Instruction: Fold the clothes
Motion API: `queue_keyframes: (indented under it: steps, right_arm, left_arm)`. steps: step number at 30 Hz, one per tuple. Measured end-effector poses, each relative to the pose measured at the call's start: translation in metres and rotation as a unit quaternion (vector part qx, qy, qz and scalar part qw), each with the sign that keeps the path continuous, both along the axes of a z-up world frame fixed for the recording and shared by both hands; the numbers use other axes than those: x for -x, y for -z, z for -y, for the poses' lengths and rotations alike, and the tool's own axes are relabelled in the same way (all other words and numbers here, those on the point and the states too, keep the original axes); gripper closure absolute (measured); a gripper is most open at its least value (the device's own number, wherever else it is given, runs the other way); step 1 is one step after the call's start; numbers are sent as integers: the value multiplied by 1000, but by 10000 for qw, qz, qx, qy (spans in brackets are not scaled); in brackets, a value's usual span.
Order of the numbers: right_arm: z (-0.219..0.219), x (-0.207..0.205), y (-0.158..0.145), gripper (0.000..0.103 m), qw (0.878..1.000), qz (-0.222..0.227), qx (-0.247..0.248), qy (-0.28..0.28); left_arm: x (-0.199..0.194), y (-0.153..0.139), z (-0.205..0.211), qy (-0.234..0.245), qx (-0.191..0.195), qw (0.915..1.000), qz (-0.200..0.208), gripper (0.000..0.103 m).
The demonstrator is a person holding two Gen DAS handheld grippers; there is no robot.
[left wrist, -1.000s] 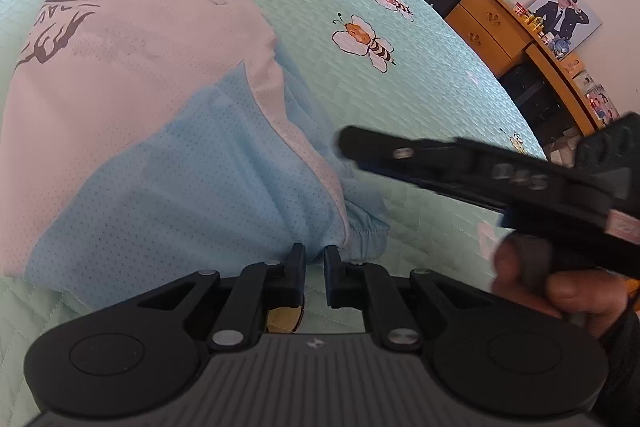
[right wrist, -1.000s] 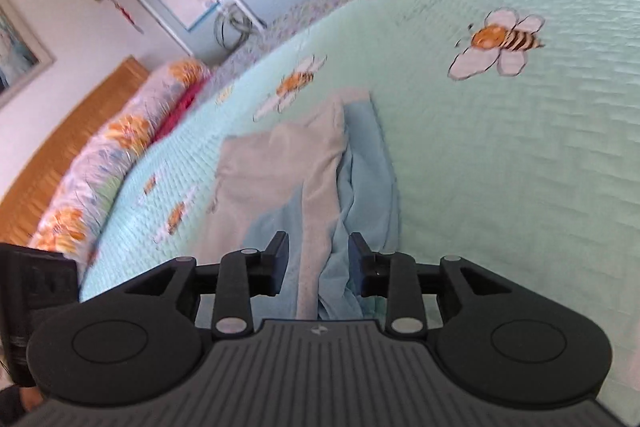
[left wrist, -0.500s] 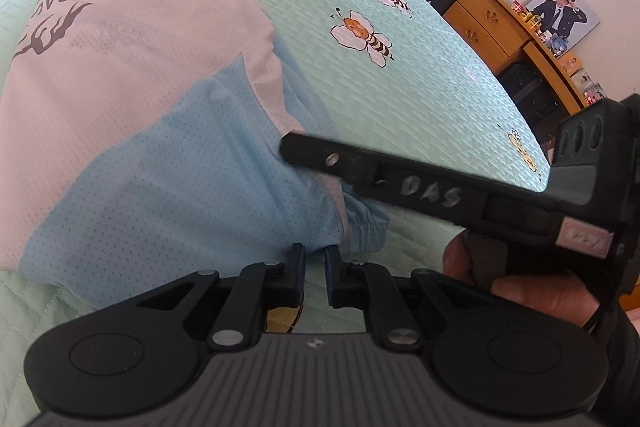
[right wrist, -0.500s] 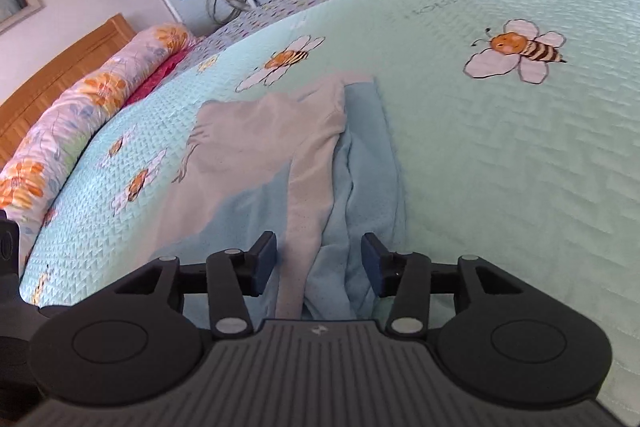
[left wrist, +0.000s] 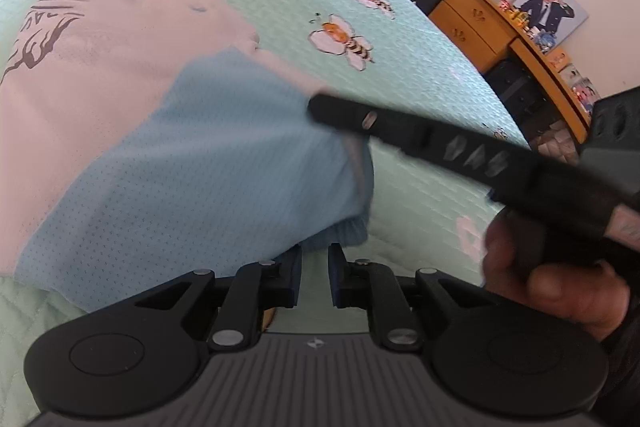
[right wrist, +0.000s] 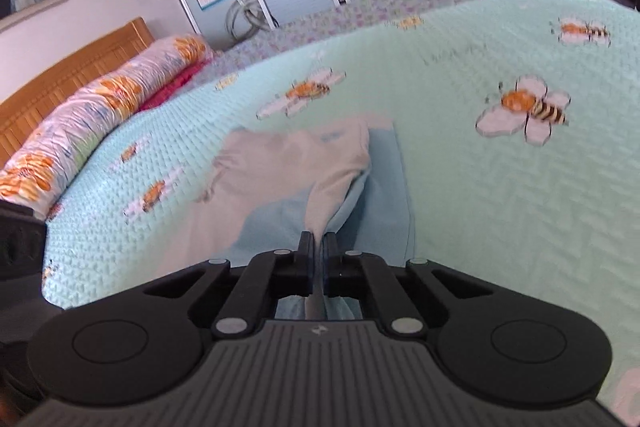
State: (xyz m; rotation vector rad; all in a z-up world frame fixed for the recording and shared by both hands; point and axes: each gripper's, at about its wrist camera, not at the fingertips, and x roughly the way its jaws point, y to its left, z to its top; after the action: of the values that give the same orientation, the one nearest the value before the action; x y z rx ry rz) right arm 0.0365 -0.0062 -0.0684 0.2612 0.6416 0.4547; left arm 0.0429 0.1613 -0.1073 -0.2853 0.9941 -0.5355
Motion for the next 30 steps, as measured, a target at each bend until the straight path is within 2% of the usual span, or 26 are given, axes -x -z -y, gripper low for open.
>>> queue_keyframes:
  steps: [2,4,6,8,9,10,12,13,16,19,21,23,26,28,30]
  right_arm:
    - [8,5,-12,101,9997,220,-61,123]
    - [18,4,-9,101,9993,208,-91,308]
    - [27,-11,19,101,9986,-336,-126,385]
    - [38,-27,64,100,9901,-1232,-548,392]
    - [43,-28,72,101,9874,-1337,-740,422]
    - [47,-26,71,100,9866,-1275,-910,463]
    - [55,-21,71,81,9840,-1149,-1250,547]
    - [60,-19,70,76,9822,-1086,-1419,588]
    - [70,-12,59,75,9807,-830,-1634,682]
    - [79,0,51,74,9763,-566,-1962,717]
    - [77,5,50,75,9763,-569,-1997,602]
    - [68,5,56,75,9791,-689,-1853,481]
    - [46,-1,74,75,9819,-1042,-1557,262]
    - [43,3,70,75,9833,-923,-1543,277]
    - [43,8,63,75,9842,-766,-1565,314]
  left_arm:
    - [1,-3,3,86,17,10000,40,88]
    - [2,-3,6,138,16,9999,45,85]
    - [2,-1,7,152,15,9999,-15,84]
    - [5,0,6,178,60,9998,-75,84]
    - [9,-1,3,190,93,9997,-78,84]
    - [13,-3,-1,186,131,9997,-59,84]
    - [21,-6,-15,124,232,9997,-16,83]
    - [24,-8,-24,43,249,9997,18,83]
    - [30,-18,-56,-407,313,9986,147,82]
    - [30,-22,-93,-929,688,9931,195,79]
    - [29,-24,-108,-1187,767,9896,256,77]
    - [25,-22,-113,-1286,578,9895,331,75]
    - [11,0,-115,-1426,303,9893,76,75]
    - [8,14,-118,-1624,99,9867,-61,76]
    - [10,20,-128,-1813,265,9829,-182,78]
